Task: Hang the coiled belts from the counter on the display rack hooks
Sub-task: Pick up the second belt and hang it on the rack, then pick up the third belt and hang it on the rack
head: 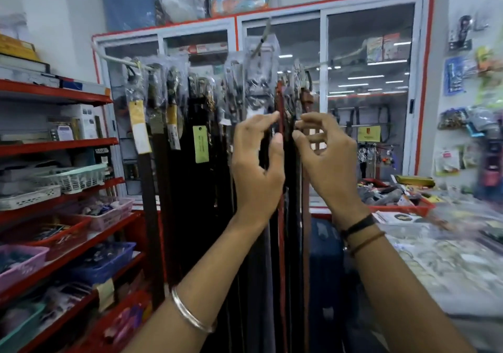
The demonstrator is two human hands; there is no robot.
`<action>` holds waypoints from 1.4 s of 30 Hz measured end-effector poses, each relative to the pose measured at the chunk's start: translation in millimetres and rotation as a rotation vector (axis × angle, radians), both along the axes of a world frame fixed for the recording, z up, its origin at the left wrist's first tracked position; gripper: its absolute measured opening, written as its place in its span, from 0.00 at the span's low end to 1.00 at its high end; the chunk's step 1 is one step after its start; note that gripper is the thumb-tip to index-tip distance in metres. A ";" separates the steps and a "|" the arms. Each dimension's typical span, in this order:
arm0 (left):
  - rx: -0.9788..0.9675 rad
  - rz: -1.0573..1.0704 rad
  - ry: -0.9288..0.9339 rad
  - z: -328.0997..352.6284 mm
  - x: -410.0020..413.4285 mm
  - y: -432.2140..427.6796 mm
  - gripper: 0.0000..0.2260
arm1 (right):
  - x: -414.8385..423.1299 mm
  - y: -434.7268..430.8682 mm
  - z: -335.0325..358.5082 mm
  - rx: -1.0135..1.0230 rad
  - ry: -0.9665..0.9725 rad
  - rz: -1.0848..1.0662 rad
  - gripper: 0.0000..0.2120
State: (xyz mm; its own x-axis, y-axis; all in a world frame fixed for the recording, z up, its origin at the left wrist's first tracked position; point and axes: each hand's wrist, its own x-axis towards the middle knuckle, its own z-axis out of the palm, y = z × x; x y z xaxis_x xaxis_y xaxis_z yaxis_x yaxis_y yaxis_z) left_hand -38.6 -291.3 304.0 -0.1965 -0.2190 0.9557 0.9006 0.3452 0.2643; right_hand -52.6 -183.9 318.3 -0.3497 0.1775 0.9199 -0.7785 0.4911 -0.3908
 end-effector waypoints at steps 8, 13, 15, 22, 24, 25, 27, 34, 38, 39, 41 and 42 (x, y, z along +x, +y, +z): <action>0.004 -0.395 -0.219 -103.1 23.8 90.3 0.12 | 59.7 83.8 -101.2 0.056 -0.208 -0.351 0.11; -0.066 -0.709 -0.550 -163.0 48.4 161.9 0.11 | 111.1 152.9 -170.1 -0.048 -0.464 -0.559 0.10; -0.157 -0.795 -0.653 -184.9 58.5 191.7 0.11 | 134.1 180.1 -196.7 -0.085 -0.569 -0.666 0.10; -0.512 -0.964 -0.979 -258.9 107.2 290.8 0.10 | 216.8 272.0 -276.5 -0.228 -0.850 -1.047 0.12; -0.634 -0.962 -1.085 -280.1 121.0 315.2 0.12 | 238.1 298.3 -288.4 -0.205 -0.939 -1.175 0.14; -0.723 -0.951 -1.137 -289.3 128.7 326.1 0.14 | 248.4 312.2 -293.9 -0.200 -1.017 -1.239 0.16; -0.914 -0.918 -1.194 -303.9 144.5 343.1 0.16 | 266.4 338.8 -303.2 -0.218 -1.198 -1.334 0.19; -1.237 -0.728 -1.195 -314.2 182.1 374.7 0.34 | 285.6 406.5 -328.2 -0.429 -1.596 -1.389 0.36; -1.259 -0.695 -1.205 -319.1 168.5 385.6 0.19 | 277.0 423.2 -323.3 -0.404 -1.581 -1.487 0.26; -1.265 -0.669 -1.183 -319.6 163.5 385.1 0.15 | 274.4 424.6 -322.4 -0.372 -1.600 -1.461 0.22; -1.272 -0.612 -1.151 -318.9 151.2 381.5 0.11 | 267.1 426.4 -321.4 -0.301 -1.622 -1.388 0.16; -1.264 -0.587 -1.130 -318.1 143.2 378.3 0.10 | 263.1 425.1 -319.1 -0.281 -1.609 -1.342 0.14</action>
